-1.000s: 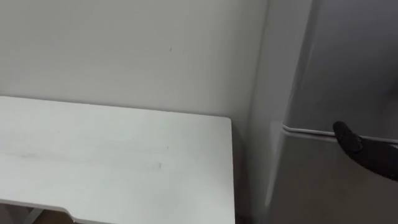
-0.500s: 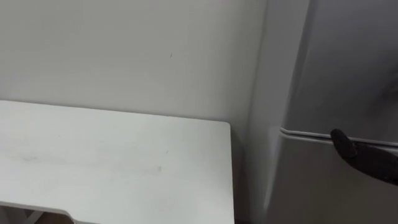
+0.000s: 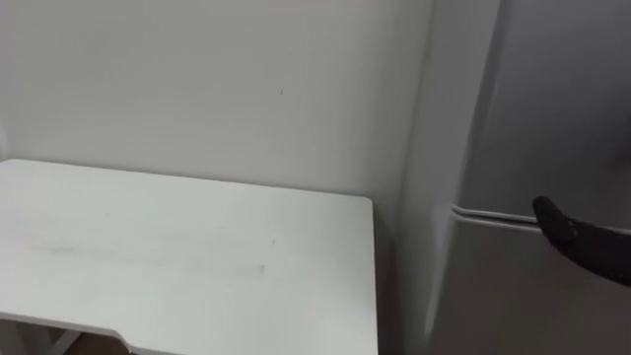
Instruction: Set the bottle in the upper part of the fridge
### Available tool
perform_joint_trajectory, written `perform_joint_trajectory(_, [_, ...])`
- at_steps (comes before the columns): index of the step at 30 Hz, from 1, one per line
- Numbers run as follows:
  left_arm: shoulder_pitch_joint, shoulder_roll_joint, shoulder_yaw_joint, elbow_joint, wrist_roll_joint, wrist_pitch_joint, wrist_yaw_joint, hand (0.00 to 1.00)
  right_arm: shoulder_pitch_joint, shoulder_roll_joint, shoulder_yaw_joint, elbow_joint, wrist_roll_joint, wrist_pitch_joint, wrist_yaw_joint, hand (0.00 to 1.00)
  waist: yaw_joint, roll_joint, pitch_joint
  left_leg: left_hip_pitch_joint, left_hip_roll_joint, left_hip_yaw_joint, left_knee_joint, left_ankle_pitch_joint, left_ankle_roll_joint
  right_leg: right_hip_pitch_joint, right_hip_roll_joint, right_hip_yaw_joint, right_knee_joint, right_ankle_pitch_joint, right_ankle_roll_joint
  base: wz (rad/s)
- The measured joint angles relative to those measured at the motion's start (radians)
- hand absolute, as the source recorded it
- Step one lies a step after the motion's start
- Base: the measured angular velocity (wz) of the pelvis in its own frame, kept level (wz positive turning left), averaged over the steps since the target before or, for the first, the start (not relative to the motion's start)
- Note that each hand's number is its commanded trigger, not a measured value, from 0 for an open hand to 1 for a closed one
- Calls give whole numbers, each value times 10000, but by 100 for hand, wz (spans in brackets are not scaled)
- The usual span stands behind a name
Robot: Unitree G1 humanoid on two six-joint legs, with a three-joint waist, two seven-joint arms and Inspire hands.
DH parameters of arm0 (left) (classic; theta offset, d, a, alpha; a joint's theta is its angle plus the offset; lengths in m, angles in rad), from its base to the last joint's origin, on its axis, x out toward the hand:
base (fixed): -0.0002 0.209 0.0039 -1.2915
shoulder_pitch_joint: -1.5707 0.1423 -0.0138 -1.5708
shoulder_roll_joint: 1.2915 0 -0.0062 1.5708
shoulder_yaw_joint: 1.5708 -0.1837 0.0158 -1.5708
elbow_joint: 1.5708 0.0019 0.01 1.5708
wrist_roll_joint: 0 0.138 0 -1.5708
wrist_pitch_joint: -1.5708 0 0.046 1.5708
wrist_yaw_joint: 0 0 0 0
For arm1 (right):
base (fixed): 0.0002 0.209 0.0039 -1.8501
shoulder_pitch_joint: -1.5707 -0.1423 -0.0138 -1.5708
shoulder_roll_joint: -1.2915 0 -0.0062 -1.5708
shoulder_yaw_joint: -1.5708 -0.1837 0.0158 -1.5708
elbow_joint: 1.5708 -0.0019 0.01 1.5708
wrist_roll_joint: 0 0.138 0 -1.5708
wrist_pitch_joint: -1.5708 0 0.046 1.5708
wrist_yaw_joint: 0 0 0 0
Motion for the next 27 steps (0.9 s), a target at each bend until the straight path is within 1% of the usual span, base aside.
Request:
perform_joint_trajectory(1, [89, -15, 87, 0, 1, -42, 31, 0, 76, 5, -221, -133, 315, -31, 14, 0, 19, 43, -29, -3, 8, -8, -1, 0, -1, 4, 10, -7, -6, 0, -1, 6])
perform_joint_trajectory(3, [332, -88, 387, 19, -18, -131, 37, 0, 338, -2, -860, -496, 952, 116, -15, 0, 24, 116, -109, -12, -8, -47, -41, 2, -2, 28, 6, -69, -131, -1, 0, 6])
perform_joint_trajectory(4, [398, -87, 447, 26, -19, -145, 43, 0, 445, 2, -1024, -570, 1063, 201, -55, 0, 23, 120, -113, -12, -12, -61, -47, 3, -2, 46, 5, -99, -128, -1, 0, 10])
perform_joint_trajectory(6, [695, -128, 580, 39, -17, -150, 159, 0, 815, 3, -1719, -613, 1305, 434, -429, 0, -121, 103, -122, -6, -76, -161, -157, 28, 7, 84, -42, -240, -144, -18, 28, 13])
perform_joint_trajectory(7, [760, -161, 640, 50, -16, -153, 162, 0, 871, 1, -1883, -613, 1324, 472, -525, 0, -181, 101, -124, -4, -108, -191, -204, 49, 15, 81, -63, -275, -144, -28, 42, 15])
perform_joint_trajectory(8, [846, -213, 764, 84, -7, -159, 164, 0, 979, -1, -2236, -619, 1339, 486, -740, 0, -229, 97, -96, -12, -148, -224, -249, 62, 23, 67, -95, -311, -139, -48, 72, 8])
perform_joint_trajectory(9, [870, -228, 844, 91, 7, -175, 165, 0, 1054, -1, -2453, -637, 1358, 485, -828, 0, -269, 115, -100, -12, -156, -222, -260, 62, 24, 58, -102, -311, -139, -52, 79, 7])
perform_joint_trajectory(11, [917, -229, 1312, 116, 2, -457, 259, 0, 1550, -7, -3041, -747, 1442, 482, -1247, 0, -273, 126, -99, -15, -162, -243, -318, 63, 23, 50, -110, -403, -141, -64, 97, 4])
perform_joint_trajectory(13, [921, -241, 1432, 102, 4, -560, 386, 0, 1859, -11, -3316, -842, 1487, 481, -1512, 0, -331, 103, -101, -31, -164, -238, -353, 64, 21, 10, -117, -454, -140, -71, 108, 2])
perform_joint_trajectory(14, [923, -280, 1541, 10, 0, -566, 401, 0, 2003, -12, -3478, -974, 1776, 481, -1628, 0, -416, 59, -96, -89, -177, -240, -354, 64, 21, -36, -130, -464, -143, -96, 132, 0])
perform_joint_trajectory(15, [911, -281, 1548, -19, -4, -572, 398, 0, 2120, -11, -3683, -1069, 2105, 478, -1768, 0, -494, 9, -110, -147, -198, -240, -348, 65, 21, -90, -151, -462, -148, -124, 134, 4])
perform_joint_trajectory(16, [892, -281, 1551, -30, -4, -574, 398, 0, 2188, -21, -3825, -1081, 2274, 472, -1831, 0, -513, -20, -107, -162, -206, -240, -349, 65, 22, -108, -161, -463, -144, -128, 138, 0])
perform_joint_trajectory(18, [875, -282, 1628, -86, 1, -618, 397, 0, 2383, -33, -4334, -1083, 2966, 474, -1932, 0, -557, -93, -100, -203, -236, -243, -349, 64, 23, -156, -188, -461, -143, -138, 153, 0])
perform_joint_trajectory(19, [881, -282, 1735, -88, 0, -695, 402, 0, 2539, -32, -4644, -1083, 3349, 474, -1996, 0, -572, -132, -88, -214, -249, -241, -349, 63, 24, -172, -201, -451, -143, -144, 163, 0])
perform_joint_trajectory(20, [884, -278, 1816, -97, -7, -732, 423, 0, 2713, -32, -4830, -1082, 3593, 466, -2074, 0, -677, -150, -79, -215, -252, -240, -348, 63, 25, -180, -203, -424, -142, -145, 165, 0])
perform_joint_trajectory(22, [875, -276, 1839, -111, -12, -743, 482, 0, 2927, -33, -4941, -1083, 4014, 466, -2163, 0, -797, -147, -78, -212, -251, -237, -346, 63, 25, -186, -202, -401, -134, -145, 165, 0])
perform_joint_trajectory(23, [859, -279, 1826, -148, -11, -767, 573, 0, 3124, -25, -4949, -1066, 4253, 464, -2259, 0, -873, -54, -49, -216, -247, -239, -347, 63, 25, -192, -198, -392, -140, -145, 165, 0])
perform_joint_trajectory(24, [845, -279, 1828, -210, -9, -770, 668, 0, 3319, 31, -4949, -994, 4434, 464, -2306, 0, -976, -41, -68, -219, -244, -242, -353, 63, 25, -190, -196, -394, -139, -145, 165, 0])
perform_joint_trajectory(25, [838, -280, 1828, -242, -8, -775, 714, 0, 3436, 80, -4948, -949, 4469, 465, -2328, 0, -991, -25, -73, -218, -244, -241, -355, 63, 25, -190, -195, -392, -141, -145, 165, 0])
perform_joint_trajectory(27, [802, -280, 1839, -306, -25, -780, 898, 0, 3967, 234, -4943, -486, 4504, 465, -2389, 0, -1025, 74, -94, -203, -246, -232, -371, 62, 26, -188, -193, -357, -136, -143, 163, 0])
